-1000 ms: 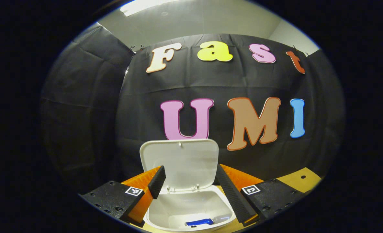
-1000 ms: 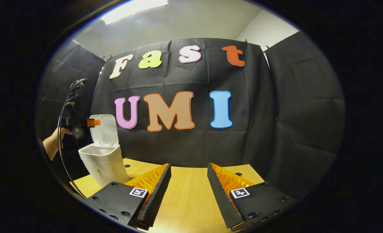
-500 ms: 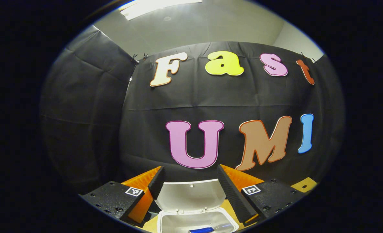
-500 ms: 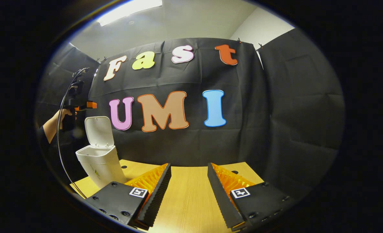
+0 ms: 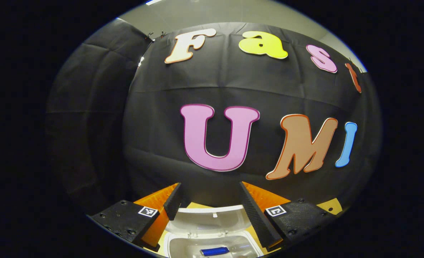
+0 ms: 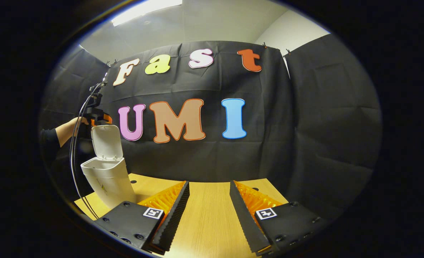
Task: Press the lid of the desktop garbage bin to open it, pick up the crumpled paper on the desktop and throw it into the bin, then pick up the pop can on the desktop and drop it into the bin, and finally close the garbage bin lid.
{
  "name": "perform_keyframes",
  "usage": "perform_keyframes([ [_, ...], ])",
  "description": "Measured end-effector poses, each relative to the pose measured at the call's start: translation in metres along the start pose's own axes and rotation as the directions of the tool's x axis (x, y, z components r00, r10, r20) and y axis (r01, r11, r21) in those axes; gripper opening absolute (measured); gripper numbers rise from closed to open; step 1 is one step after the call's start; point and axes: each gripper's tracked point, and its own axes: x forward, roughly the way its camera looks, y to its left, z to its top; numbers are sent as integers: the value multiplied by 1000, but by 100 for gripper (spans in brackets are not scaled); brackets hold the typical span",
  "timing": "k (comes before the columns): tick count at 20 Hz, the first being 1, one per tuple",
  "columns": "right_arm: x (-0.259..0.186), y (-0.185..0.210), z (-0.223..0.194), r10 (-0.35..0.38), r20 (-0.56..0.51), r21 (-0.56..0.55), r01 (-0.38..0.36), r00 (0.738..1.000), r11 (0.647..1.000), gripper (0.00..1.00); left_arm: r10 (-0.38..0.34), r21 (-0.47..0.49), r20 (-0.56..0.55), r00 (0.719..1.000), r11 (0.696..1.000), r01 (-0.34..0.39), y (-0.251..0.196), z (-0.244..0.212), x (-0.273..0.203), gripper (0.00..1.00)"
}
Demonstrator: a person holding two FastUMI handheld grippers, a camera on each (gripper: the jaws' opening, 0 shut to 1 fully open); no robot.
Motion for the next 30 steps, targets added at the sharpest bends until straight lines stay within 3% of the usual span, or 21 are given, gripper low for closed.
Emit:
perform_keyframes([
  [2, 0, 4, -1, 10, 1, 0, -10, 1000, 1000, 78, -28, -18, 2, 1000, 999, 28, -9, 0, -9, 90],
  [3, 2, 7, -1, 20, -2, 3, -20, 1000, 1000, 78, -31, -11, 0, 1000, 999, 31, -11, -3, -14, 93],
  [13, 11, 36, -8, 112, -27, -19, -112, 993, 993, 78, -48, -9, 10, 999, 999, 49, -19, -46, -77, 93],
  [18, 12, 42, -11, 138, -38, -27, -139, 990, 990, 78, -53, -42, -60, 997, 998, 51, -18, -98, -97, 93],
  [30, 18, 58, -26, 179, -82, -40, -183, 980, 982, 78, -44, 22, -190, 981, 999, 49, -17, -178, -114, 93],
])
